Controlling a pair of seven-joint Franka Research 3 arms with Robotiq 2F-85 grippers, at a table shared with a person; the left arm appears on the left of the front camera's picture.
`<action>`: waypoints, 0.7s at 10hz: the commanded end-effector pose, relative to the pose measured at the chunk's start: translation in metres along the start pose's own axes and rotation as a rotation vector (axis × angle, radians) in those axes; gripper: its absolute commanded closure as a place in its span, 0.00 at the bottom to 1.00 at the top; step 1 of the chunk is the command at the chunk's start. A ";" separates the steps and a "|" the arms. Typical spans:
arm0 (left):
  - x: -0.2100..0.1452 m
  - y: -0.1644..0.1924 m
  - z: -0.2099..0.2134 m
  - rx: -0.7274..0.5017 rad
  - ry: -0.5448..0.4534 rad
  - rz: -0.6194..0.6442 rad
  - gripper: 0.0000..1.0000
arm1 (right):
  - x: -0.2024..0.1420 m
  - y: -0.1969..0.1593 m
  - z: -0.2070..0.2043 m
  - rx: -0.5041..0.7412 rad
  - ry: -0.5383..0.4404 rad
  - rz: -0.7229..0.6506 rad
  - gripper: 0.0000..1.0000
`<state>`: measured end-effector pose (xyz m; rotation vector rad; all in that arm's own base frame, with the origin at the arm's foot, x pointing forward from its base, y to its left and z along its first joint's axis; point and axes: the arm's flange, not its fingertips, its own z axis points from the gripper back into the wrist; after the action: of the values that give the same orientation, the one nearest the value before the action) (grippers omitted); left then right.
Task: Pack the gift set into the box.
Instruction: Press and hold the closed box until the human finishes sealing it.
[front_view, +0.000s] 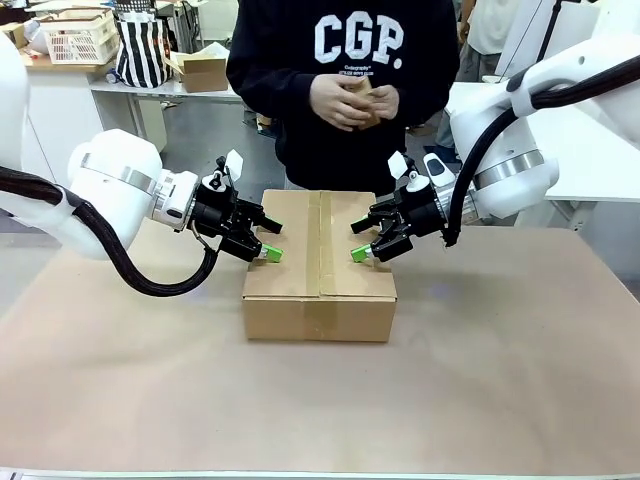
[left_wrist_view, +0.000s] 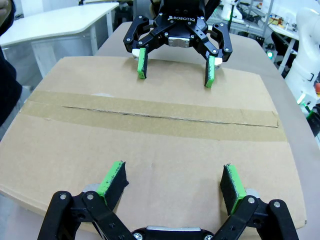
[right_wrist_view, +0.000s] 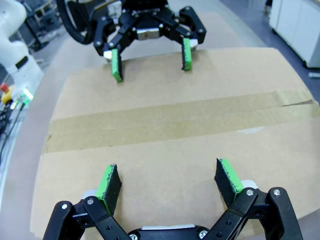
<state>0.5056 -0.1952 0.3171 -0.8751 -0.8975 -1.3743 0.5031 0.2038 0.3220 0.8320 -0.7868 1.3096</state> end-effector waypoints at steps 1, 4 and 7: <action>-0.005 -0.001 0.000 -0.002 0.004 -0.008 0.00 | -0.006 0.003 -0.002 -0.013 -0.002 -0.002 0.00; -0.005 -0.001 0.000 -0.002 0.004 -0.008 0.00 | -0.006 0.003 -0.002 -0.013 -0.002 -0.002 0.00; -0.005 -0.001 0.000 -0.002 0.004 -0.008 0.00 | -0.006 0.003 -0.002 -0.013 -0.002 -0.002 0.00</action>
<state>0.5056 -0.1952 0.3171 -0.8751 -0.8975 -1.3743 0.5031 0.2038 0.3220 0.8320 -0.7868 1.3096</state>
